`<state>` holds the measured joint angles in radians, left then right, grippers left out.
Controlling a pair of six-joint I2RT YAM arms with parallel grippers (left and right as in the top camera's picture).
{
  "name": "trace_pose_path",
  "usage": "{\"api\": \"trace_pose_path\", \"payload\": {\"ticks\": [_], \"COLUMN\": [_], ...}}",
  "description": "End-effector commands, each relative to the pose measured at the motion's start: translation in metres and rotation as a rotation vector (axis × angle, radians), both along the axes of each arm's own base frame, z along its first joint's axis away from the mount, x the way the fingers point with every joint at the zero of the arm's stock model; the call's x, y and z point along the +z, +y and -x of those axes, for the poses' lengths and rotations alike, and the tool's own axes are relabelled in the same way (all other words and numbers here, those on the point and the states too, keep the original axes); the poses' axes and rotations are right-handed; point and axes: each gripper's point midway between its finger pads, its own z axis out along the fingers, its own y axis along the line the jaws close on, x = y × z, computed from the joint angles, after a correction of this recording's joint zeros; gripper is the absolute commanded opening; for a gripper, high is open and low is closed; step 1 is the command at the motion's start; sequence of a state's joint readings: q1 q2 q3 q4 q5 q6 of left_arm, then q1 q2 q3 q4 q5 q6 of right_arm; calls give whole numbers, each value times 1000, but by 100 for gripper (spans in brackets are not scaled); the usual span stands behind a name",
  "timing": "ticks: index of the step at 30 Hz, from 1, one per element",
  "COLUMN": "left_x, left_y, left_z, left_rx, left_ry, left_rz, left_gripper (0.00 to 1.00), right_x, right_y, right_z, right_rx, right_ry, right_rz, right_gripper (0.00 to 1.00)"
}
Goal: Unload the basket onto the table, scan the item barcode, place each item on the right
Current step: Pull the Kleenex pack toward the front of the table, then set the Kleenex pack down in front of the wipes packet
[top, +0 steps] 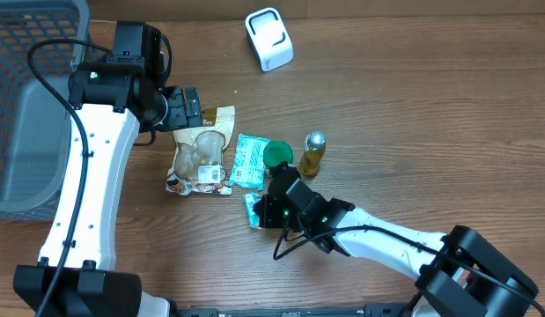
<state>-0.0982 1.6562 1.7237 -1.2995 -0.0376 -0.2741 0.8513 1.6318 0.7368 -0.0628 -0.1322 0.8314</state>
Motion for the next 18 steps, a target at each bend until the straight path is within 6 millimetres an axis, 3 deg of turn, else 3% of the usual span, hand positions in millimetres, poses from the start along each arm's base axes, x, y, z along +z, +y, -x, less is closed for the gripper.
{"api": "trace_pose_path", "payload": {"ticks": [1, 6, 9, 12, 18], "left_x": [-3, -3, -3, -3, -3], "left_y": [-1, -1, -1, -1, -1], "left_z": [-1, -1, -1, -1, -1], "left_rx": [-10, -10, -10, -10, -10], "left_ry": [8, 8, 8, 8, 8], "left_rz": [1, 1, 1, 1, 1], "left_gripper": [100, 99, 100, 99, 99], "right_x": [-8, -10, -10, -10, 1], "right_y": [-18, -23, -22, -22, -16], "right_z": [-8, -9, -9, -8, -12], "right_rx": [-63, -73, -64, -63, -32], "right_ry": [28, 39, 37, 38, 6], "right_rz": [28, 39, 40, 37, 20], "right_gripper": [8, 11, 20, 37, 47]}}
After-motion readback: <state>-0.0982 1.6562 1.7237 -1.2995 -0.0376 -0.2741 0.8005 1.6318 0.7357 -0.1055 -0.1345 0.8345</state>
